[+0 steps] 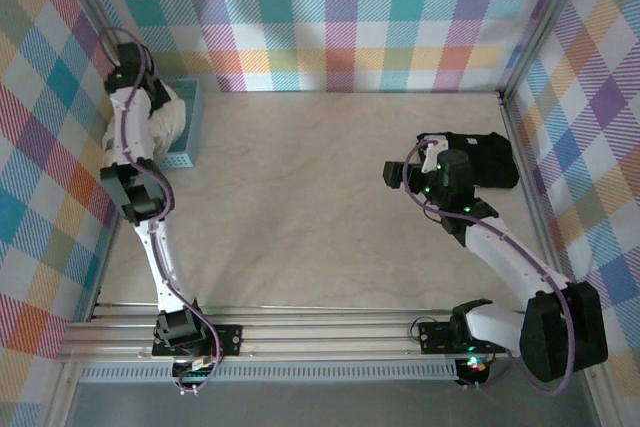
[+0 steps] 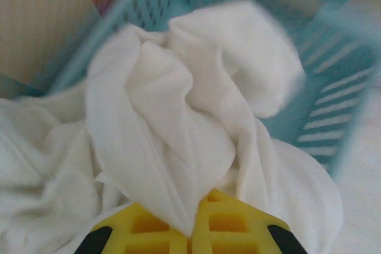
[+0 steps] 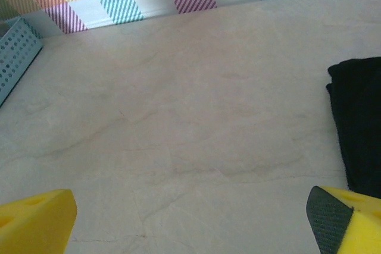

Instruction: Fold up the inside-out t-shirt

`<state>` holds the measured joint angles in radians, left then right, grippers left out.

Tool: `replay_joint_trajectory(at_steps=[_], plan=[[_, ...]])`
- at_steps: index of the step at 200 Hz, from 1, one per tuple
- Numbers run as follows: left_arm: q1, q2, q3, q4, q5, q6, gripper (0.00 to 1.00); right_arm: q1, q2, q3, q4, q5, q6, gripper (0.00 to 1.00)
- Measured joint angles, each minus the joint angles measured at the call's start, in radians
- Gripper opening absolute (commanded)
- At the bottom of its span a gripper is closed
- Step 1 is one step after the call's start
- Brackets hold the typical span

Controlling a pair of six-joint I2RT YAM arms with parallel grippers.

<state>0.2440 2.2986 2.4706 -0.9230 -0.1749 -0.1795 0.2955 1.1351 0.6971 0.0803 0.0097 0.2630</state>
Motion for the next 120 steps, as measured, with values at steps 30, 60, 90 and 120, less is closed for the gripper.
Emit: replay_joint_trajectory(at_steps=[30, 60, 90, 120], plan=[[-0.073, -0.47, -0.232, 0.113, 0.01, -0.034, 0.0, 0.0, -0.041, 0.048, -0.058, 0.057, -0.051, 1.0], [-0.273, -0.826, -0.356, 0.272, 0.029, -0.05, 0.0, 0.0, -0.058, 0.105, -0.122, 0.077, -0.061, 1.0], [-0.466, -0.975, -0.467, 0.356, 0.039, -0.064, 0.0, 0.0, -0.063, 0.176, -0.225, 0.064, -0.053, 1.0], [-0.637, -0.993, -0.671, 0.408, -0.01, -0.099, 0.0, 0.0, -0.066, 0.268, -0.342, 0.042, -0.049, 1.0]])
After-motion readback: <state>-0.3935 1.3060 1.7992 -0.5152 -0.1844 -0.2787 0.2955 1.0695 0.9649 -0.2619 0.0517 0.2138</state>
